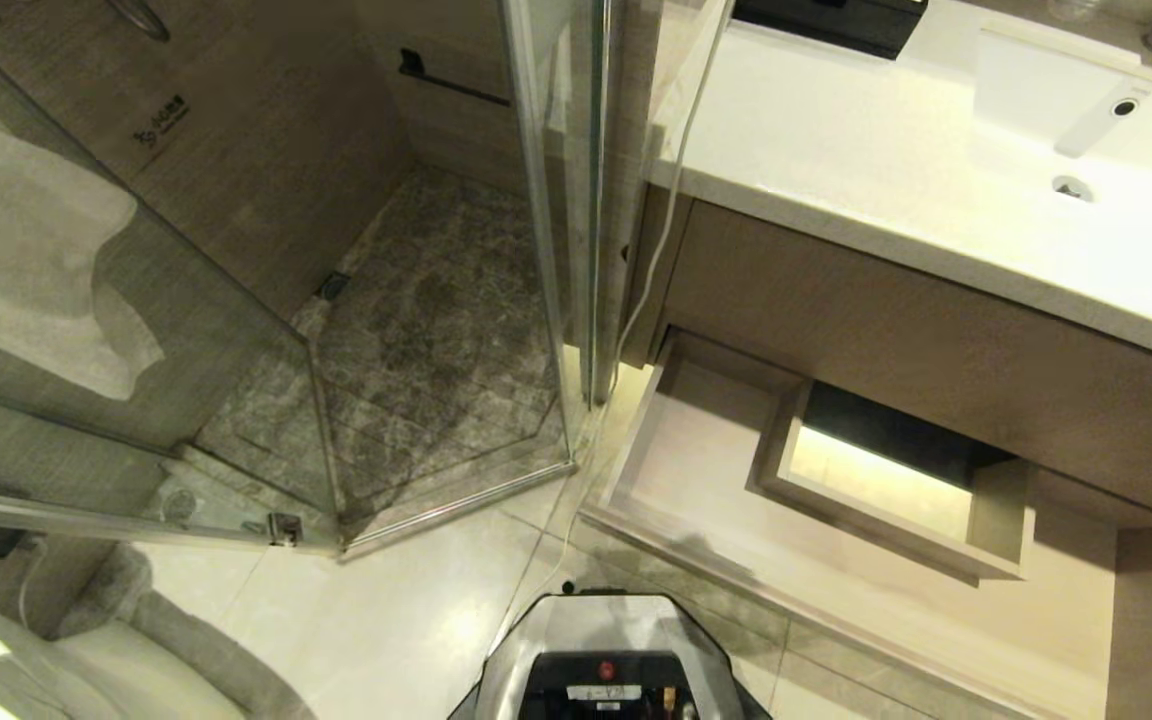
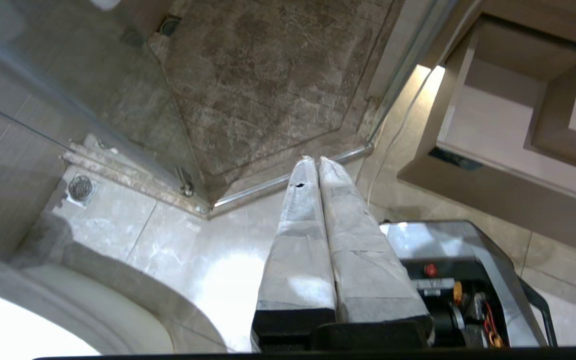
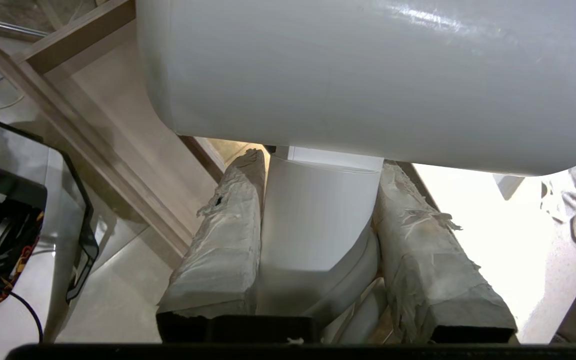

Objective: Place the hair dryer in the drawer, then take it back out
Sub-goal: Put it into the drawer

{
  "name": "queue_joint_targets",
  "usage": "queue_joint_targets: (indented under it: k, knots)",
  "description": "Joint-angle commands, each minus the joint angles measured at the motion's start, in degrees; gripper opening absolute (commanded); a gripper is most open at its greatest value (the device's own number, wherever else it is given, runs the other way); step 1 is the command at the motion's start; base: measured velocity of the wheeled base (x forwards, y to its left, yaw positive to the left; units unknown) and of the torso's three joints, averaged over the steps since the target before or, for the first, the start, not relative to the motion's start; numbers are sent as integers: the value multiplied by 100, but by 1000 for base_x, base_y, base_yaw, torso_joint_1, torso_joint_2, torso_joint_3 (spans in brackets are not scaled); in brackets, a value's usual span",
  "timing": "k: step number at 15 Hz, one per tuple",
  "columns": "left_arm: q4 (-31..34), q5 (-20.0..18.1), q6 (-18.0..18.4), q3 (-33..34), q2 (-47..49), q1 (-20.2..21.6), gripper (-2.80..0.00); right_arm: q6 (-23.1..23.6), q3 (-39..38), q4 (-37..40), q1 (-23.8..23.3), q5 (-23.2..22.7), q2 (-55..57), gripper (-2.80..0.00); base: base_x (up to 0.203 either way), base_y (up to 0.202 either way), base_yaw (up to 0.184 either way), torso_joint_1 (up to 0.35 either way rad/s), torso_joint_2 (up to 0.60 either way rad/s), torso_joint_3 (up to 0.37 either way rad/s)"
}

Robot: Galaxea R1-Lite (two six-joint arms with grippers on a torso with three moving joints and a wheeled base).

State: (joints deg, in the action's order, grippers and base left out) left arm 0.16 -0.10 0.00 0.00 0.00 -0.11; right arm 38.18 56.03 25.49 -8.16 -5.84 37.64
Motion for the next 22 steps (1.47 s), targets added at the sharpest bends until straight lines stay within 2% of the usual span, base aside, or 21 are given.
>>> queue_joint_targets:
  k: [1,9,14,22]
  knots:
    - [2,1,0,0,0,2,-280,23,-22,9,-2,-5,-29,-280,0,0,0,-140,-165,-316]
    - [2,1,0,9,0,2,-280,12,-145,9,-2,4,-170,-280,0,0,0,-104,-246,-347]
    - [2,1,0,9,0,2,-280,-65,-220,4,16,-13,-241,-280,0,0,0,-136,175,21]
    - [2,1,0,9,0,2,-280,-91,-347,9,16,-5,-363,-280,0,0,0,-180,310,131]
